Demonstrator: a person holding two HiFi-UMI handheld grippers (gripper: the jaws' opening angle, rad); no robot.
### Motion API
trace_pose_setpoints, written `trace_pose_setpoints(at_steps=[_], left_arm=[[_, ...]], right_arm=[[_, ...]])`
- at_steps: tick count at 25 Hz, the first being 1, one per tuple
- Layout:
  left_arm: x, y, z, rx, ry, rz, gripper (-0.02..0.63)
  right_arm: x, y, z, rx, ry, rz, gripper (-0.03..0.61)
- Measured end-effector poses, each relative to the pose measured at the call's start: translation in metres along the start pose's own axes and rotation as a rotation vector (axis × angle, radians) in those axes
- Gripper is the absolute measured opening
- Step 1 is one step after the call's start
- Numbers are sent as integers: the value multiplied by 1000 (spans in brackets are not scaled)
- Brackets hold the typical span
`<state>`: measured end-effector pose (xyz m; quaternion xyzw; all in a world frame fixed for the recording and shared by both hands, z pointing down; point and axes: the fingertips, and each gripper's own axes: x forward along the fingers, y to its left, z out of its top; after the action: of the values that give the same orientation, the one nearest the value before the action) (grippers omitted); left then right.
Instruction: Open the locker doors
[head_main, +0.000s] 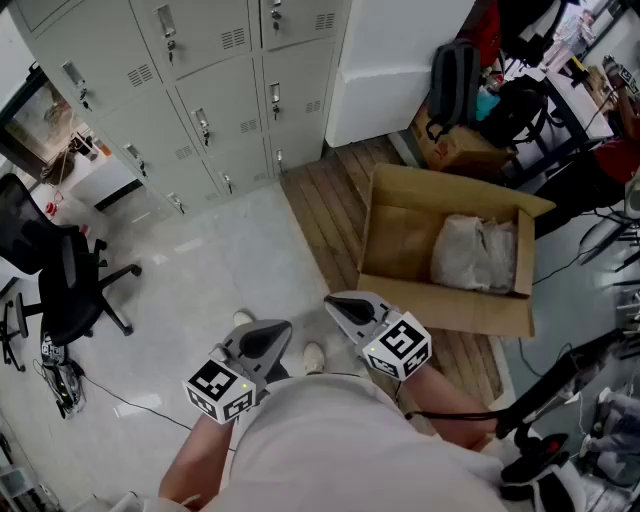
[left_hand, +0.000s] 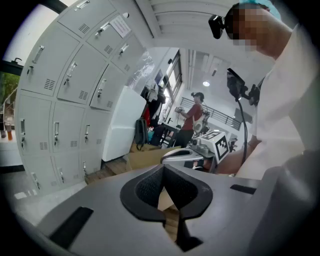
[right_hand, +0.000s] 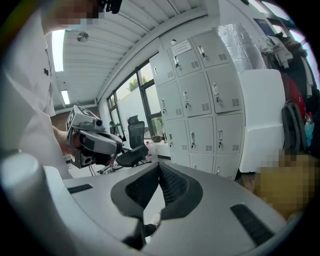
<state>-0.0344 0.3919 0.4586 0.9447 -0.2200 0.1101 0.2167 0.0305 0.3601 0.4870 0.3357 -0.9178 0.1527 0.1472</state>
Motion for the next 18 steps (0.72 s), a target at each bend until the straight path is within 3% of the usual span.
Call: trace_pose_setpoints(at_steps=[10,18], left_arm=[[13,-24,-5,28,51,8,11],[4,31,8,17,35,21,11]], right_arm=[[-24,-6,-10,16,-22,-9,17],[21,-24,-6,23,27,-19,17]])
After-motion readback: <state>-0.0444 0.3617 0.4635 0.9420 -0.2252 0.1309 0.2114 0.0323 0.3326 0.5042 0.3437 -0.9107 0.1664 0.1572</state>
